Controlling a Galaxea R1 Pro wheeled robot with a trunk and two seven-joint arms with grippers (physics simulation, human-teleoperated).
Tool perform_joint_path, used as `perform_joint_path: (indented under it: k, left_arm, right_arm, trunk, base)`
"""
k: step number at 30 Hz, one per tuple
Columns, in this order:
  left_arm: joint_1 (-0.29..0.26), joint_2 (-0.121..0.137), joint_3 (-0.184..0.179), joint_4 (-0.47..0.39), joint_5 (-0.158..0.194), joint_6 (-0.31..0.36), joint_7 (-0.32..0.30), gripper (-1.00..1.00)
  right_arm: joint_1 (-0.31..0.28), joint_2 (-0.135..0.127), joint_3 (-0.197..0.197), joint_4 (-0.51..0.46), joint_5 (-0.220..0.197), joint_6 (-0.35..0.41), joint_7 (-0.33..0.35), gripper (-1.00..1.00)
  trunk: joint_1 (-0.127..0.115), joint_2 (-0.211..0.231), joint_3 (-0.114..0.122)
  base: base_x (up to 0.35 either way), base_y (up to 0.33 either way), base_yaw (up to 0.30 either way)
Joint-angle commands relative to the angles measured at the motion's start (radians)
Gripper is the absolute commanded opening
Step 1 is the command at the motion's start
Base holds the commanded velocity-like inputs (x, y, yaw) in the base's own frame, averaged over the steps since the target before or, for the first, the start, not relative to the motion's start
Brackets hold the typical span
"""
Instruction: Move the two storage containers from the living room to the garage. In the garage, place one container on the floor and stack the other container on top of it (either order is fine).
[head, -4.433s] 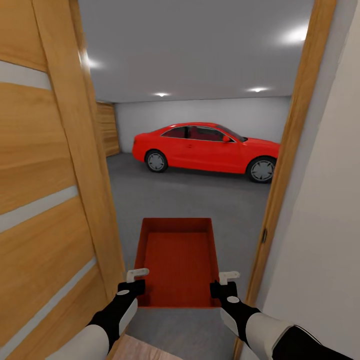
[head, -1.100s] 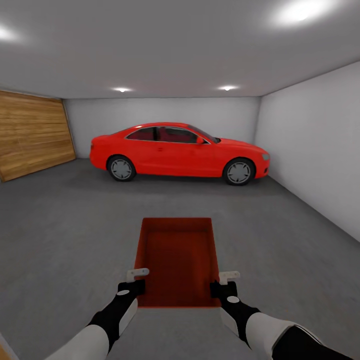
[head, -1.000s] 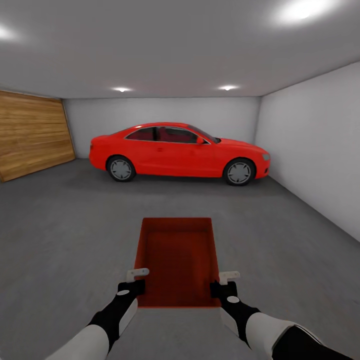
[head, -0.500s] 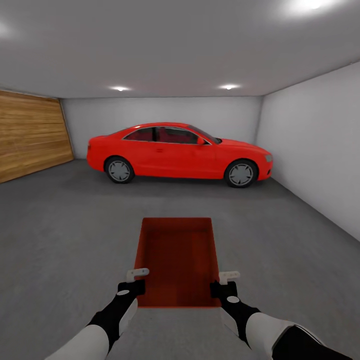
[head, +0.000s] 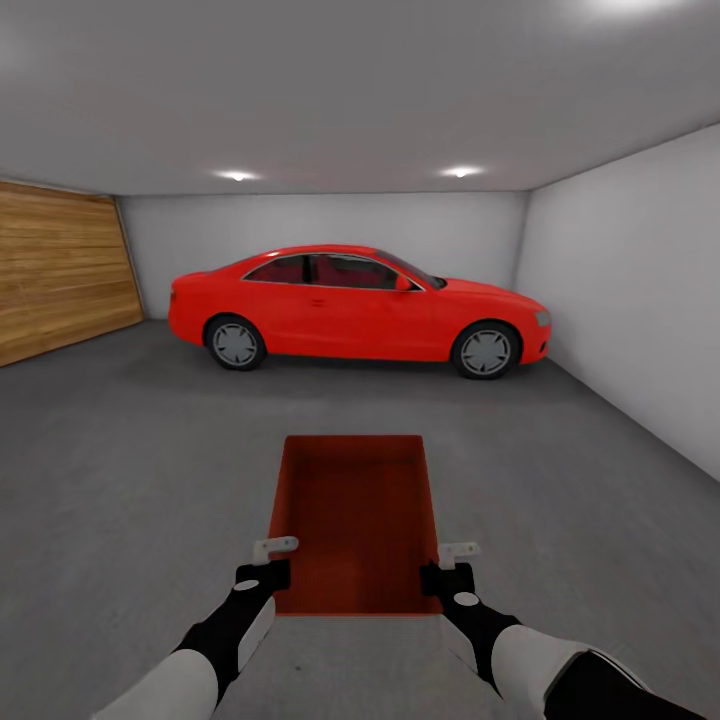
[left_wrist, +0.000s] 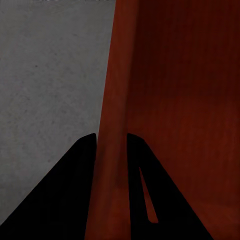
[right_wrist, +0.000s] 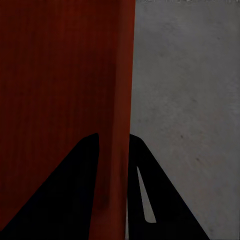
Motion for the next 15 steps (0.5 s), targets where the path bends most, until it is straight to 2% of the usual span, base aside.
perform_joint_path:
  k: [1,15]
  left_arm:
    - [0.000,0.026,0.065,-0.002,0.017,0.006,0.010,-1.00]
    - [0.000,0.026,0.065,-0.002,0.017,0.006,0.010,-1.00]
  right_arm:
    - [-0.001,-0.020,-0.074,-0.004,0.011,0.001,-0.001,-1.00]
    - [-0.001,-0.020,-0.074,-0.004,0.011,0.001,-0.001,-1.00]
  trunk:
    - [0.001,-0.001,-0.002]
    - [0.001,-0.001,-0.002]
  base:
    - [0.317,0.000,0.000]
    - [0.319,0.000,0.000]
